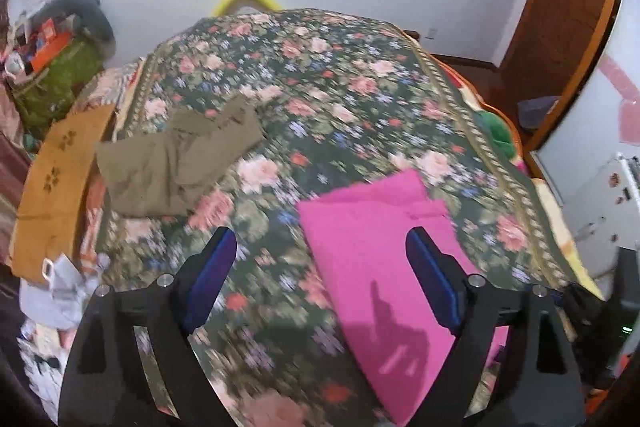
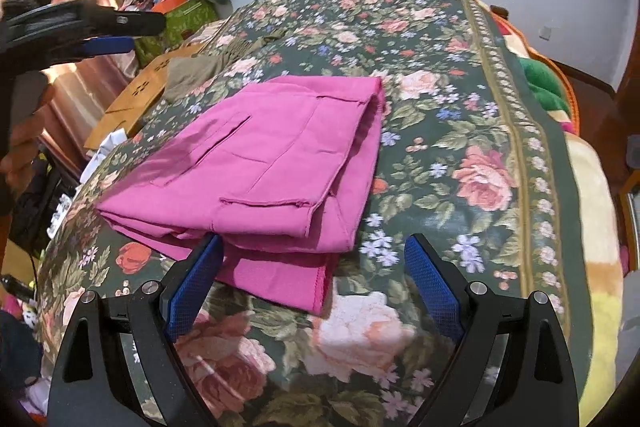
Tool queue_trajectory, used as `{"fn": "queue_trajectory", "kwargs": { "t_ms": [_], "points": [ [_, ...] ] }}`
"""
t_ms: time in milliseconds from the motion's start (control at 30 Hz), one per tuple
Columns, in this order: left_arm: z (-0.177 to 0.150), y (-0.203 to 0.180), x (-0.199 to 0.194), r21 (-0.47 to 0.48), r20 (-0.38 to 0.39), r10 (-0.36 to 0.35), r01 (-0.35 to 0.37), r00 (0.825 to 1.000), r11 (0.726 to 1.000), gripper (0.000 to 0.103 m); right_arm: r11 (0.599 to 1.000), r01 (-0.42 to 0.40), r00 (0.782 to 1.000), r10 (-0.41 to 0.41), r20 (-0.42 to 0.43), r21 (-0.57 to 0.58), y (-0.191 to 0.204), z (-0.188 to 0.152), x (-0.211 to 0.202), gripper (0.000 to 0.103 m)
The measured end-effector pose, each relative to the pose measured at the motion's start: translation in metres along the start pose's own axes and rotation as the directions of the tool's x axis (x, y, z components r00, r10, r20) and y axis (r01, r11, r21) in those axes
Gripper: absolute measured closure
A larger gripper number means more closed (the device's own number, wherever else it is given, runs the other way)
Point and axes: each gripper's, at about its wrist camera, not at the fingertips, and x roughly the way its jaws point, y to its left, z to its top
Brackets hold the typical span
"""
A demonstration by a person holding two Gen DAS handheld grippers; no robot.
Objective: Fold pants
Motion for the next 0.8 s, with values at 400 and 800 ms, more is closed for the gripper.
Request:
{"fn": "queue_trajectory", "kwargs": {
  "t_ms": [400, 800],
  "points": [
    [0.022, -0.001, 0.124, 0.119, -0.196, 0.067, -0.044, 0.978, 0.992, 0.016, 0.991, 0.081, 0.993, -0.090, 0.076, 0.108, -0.034, 0.000, -0.031, 0.013],
    [0.001, -0.002, 0.190, 0.234, -0.293, 0.135, -0.066, 0.947, 0.970, 0.000, 0.987, 0.099, 0.992, -0.108, 0.071, 0.128, -0.046, 0.005, -0.021, 0.013]
  ]
}}
